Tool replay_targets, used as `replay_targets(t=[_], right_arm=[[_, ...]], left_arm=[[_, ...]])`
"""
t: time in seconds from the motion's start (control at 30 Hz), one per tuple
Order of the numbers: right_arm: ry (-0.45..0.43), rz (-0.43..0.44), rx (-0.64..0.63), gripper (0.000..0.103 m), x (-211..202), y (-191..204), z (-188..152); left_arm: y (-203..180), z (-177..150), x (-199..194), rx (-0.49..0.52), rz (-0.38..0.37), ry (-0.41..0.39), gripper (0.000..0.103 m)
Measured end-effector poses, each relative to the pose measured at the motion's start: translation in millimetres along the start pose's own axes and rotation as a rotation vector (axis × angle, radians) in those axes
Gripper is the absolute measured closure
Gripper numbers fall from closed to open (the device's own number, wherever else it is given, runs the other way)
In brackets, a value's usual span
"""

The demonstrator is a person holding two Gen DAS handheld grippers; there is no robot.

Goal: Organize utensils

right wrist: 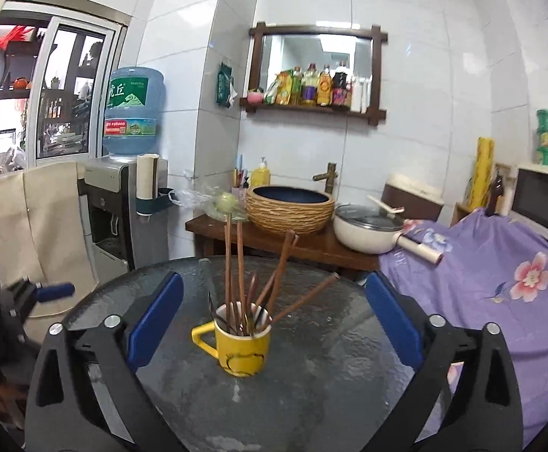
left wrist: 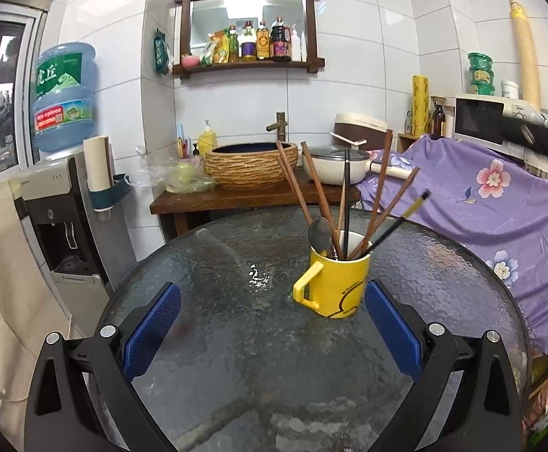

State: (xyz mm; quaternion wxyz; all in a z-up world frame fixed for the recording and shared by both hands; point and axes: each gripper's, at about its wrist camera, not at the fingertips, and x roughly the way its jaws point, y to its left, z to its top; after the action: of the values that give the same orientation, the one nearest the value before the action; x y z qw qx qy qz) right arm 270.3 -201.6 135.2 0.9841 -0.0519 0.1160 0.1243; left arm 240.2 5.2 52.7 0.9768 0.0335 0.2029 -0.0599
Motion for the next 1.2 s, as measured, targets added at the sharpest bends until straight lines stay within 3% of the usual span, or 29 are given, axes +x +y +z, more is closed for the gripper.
replay_targets(t=[0.17, 0.37, 0.53, 0.67, 0.83, 0.97, 1.2], right_arm=[[-0.012, -0.041, -0.005, 0.006, -48.7, 10.8, -53.9], [0.042, -0.053, 0.076, 0.006, -97.4, 31.5, -122.3], [0.07, -0.064, 0.111, 0.006, -135.2, 57.4, -158.8], [0.073, -0.098, 0.069, 0.006, -163.7, 76.3, -175.4], [0.086, -0.129, 0.052, 0.006, -185.8, 85.2, -190.3], [0.081, -0.152, 0.124, 0.006, -202.3, 78.4, -196.0], [0.059, -0.214, 0.185, 0.006, -224.3, 68.0, -192.6]], left_arm=[[-1.4, -20.0, -30.3, -0.009, 0.009, -0.047, 0.007], [-4.4, -62.9, -76.7, -0.014, 0.061, -0.093, 0.007], [-10.5, -102.4, -114.5, -0.025, 0.143, -0.071, 0.007], [-5.3, -132.5, -146.8, -0.116, 0.132, -0.04, 0.007], [-10.2, -154.3, -182.7, -0.1, 0.189, -0.045, 0.007], [-9.5, -160.3, -201.0, -0.131, 0.185, -0.068, 0.007], [-21.7, -152.0, -207.7, -0.096, 0.182, -0.123, 0.007]])
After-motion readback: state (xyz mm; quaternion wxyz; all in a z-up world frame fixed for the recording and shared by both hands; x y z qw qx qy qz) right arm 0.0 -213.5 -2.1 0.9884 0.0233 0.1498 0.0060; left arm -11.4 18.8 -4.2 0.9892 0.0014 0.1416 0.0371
